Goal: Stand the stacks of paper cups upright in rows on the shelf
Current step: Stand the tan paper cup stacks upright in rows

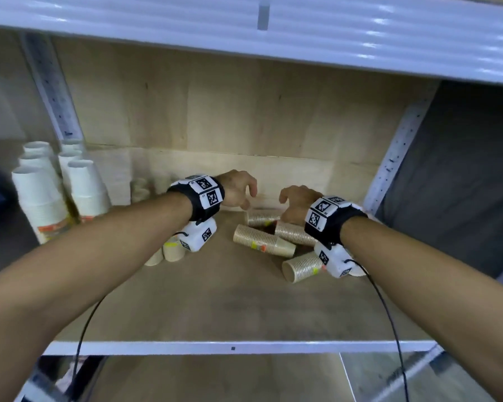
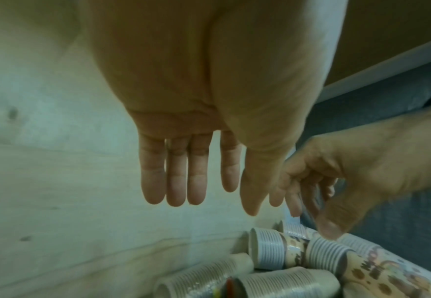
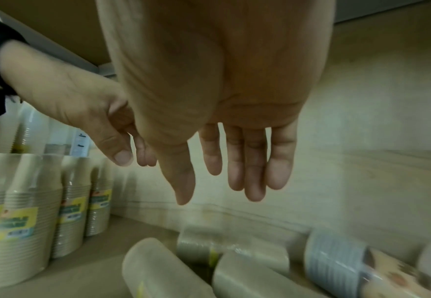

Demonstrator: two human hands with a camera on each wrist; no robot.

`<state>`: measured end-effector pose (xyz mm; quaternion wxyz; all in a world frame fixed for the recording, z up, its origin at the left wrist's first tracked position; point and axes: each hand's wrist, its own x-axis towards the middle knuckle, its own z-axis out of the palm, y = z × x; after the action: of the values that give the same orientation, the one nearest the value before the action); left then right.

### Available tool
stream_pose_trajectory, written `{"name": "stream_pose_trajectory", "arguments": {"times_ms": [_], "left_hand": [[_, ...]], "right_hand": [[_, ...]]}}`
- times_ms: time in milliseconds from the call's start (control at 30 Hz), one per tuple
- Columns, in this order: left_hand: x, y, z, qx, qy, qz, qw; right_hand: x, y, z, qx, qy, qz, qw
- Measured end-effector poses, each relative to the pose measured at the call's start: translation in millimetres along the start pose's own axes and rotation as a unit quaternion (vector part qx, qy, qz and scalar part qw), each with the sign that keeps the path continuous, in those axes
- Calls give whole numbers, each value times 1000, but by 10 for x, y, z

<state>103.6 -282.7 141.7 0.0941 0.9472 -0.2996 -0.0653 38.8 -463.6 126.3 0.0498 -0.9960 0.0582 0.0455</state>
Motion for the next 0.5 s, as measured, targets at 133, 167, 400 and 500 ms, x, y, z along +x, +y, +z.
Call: {"name": "stream_pose_trajectory", "arguments": {"times_ms": [133, 167, 400, 500], "left_hand": [[153, 225, 226, -2, -29, 35, 999], [186, 265, 293, -3, -35, 41, 999], [323, 421, 751, 10, -89, 69, 994], [359, 398, 903, -2, -97, 71, 993]], "right_hand": [[-104, 277, 151, 8, -41, 17, 999], [-106, 350, 209, 19, -53, 15, 998], [-407, 724, 595, 81, -104, 36, 991], [-439, 763, 733, 57, -99, 31, 993]]}}
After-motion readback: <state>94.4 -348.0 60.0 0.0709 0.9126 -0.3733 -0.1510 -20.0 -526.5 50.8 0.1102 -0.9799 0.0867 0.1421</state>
